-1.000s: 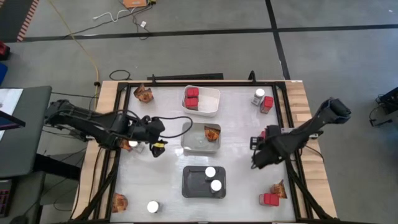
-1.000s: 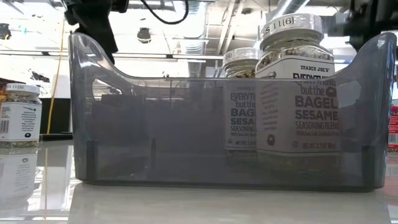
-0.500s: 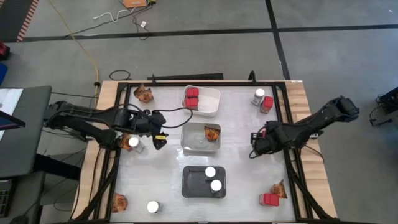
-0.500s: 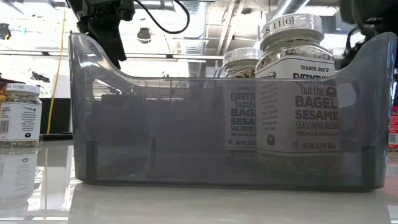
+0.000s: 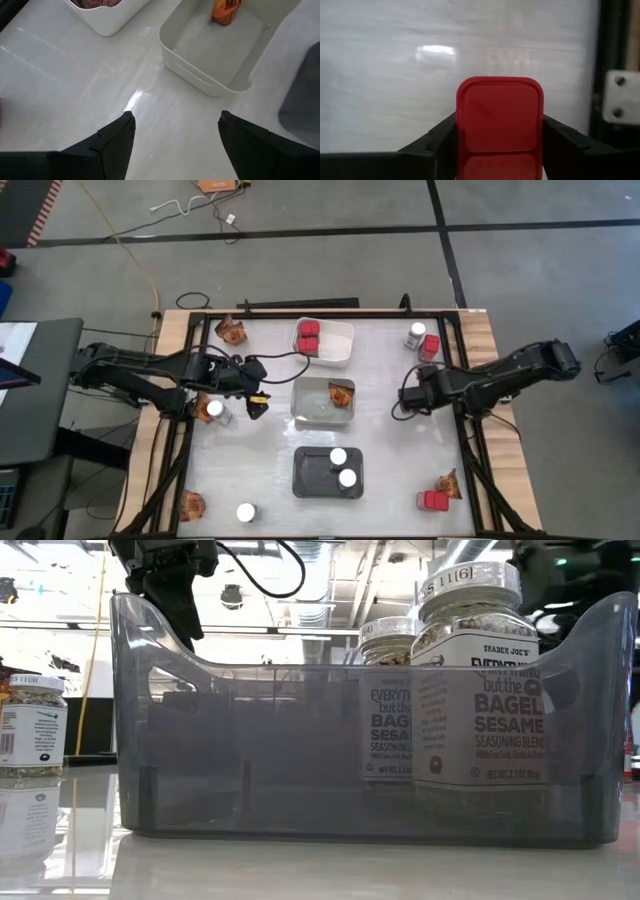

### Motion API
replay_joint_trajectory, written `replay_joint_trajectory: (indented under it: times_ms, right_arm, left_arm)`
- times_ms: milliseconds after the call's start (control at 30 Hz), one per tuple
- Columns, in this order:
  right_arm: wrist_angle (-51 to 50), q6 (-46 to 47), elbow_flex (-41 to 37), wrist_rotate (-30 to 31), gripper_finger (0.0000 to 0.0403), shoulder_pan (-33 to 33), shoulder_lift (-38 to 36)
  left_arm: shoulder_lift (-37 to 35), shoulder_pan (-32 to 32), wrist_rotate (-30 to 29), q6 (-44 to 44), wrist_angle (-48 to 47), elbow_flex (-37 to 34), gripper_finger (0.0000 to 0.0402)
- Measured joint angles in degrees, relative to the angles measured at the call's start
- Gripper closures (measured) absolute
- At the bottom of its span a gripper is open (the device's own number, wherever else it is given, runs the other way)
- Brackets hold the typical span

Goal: Sort spices by type
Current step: Put the red seasoning can into the white bin

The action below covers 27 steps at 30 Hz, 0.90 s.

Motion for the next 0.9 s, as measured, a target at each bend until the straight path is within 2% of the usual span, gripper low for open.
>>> replay_joint_trajectory:
  times_ms: [100,200,300,400,533,667,800,900]
  right_arm:
    - [4.0,-7.0,2.0,0.4,0.0167,-3.6,0.0]
    - [6.6,-16.9,6.5,4.6,0.0167,-7.8,-0.1]
    - [9.9,-35.3,12.8,7.5,0.0167,-13.4,-0.1]
    - [18.3,-56.4,19.2,7.3,0.0167,-19.4,-0.1]
    - [26.7,-76.0,28.7,0.5,0.0167,-28.0,2.9]
    - [25.2,-88.2,40.0,-6.3,0.0167,-33.9,11.8]
    - [20.6,-97.8,50.8,-10.0,0.0167,-34.6,23.3]
    - [15.8,-102.6,56.1,-12.9,0.0167,-33.8,31.0]
  left_arm:
    - [0.0,0.0,0.0,0.0,0.0,0.0,0.0127]
    - [0.0,0.0,0.0,-0.1,0.0,0.0,0.0127]
    - [0.0,0.0,0.0,-0.1,0.0,0.0,0.0127]
    - [0.0,0.0,0.8,0.0,0.1,0.0,0.0127]
    - [0.0,0.0,1.4,0.1,0.1,0.0,0.0127]
    - [0.0,0.0,1.1,0.1,0.3,0.0,0.0127]
    - [0.0,0.0,1.0,-0.2,0.5,0.0,0.0127]
    - [0.0,0.0,1.0,-0.4,0.5,0.0,0.0127]
